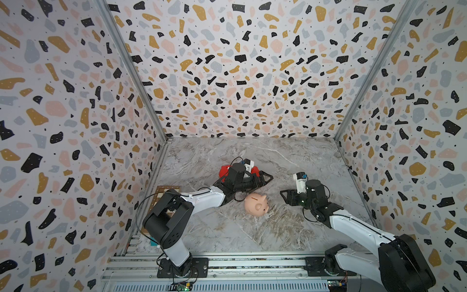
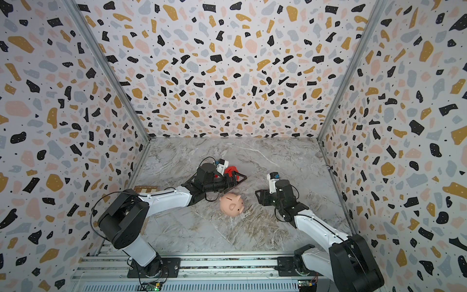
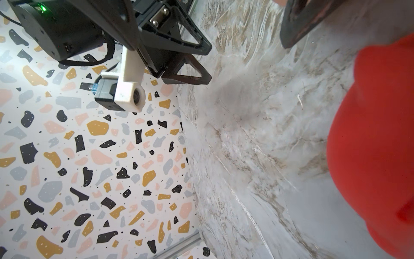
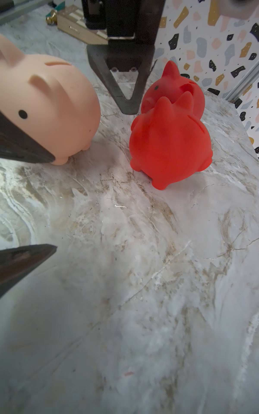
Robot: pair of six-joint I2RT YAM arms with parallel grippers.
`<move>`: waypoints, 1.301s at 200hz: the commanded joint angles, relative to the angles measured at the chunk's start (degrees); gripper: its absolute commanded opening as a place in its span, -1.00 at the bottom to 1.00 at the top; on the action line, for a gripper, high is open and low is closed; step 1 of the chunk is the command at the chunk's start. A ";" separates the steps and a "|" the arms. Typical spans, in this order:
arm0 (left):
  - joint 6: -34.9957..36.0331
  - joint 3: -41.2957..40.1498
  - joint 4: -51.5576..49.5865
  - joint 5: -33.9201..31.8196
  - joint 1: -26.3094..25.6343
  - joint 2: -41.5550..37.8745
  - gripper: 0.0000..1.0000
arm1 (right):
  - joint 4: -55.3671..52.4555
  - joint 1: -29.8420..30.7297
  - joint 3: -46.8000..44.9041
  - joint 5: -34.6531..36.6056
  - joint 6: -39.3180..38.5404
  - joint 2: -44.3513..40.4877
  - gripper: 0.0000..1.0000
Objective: Open piggy banks
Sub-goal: Move the piggy bank to the center of the board, then adjust the piggy bank at the center of the board.
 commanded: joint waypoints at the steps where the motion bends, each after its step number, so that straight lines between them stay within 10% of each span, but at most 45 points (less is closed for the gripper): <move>1: 8.83 -0.39 -9.44 -2.58 -0.04 -5.98 0.98 | 2.08 1.65 -0.14 -1.25 0.29 0.97 -0.01; 47: 18.27 -6.07 -29.83 -8.60 -0.04 -21.08 0.97 | 5.60 7.82 2.12 2.39 -1.47 6.55 -0.02; 118: 20.79 -15.69 -39.64 -6.91 -0.17 -27.94 -1.00 | 6.74 11.79 4.22 1.54 -3.51 12.71 -0.14; 260: 22.63 -0.75 -25.93 -9.52 -0.15 -4.15 -0.59 | 2.40 16.81 -0.56 3.90 -1.69 3.48 -0.15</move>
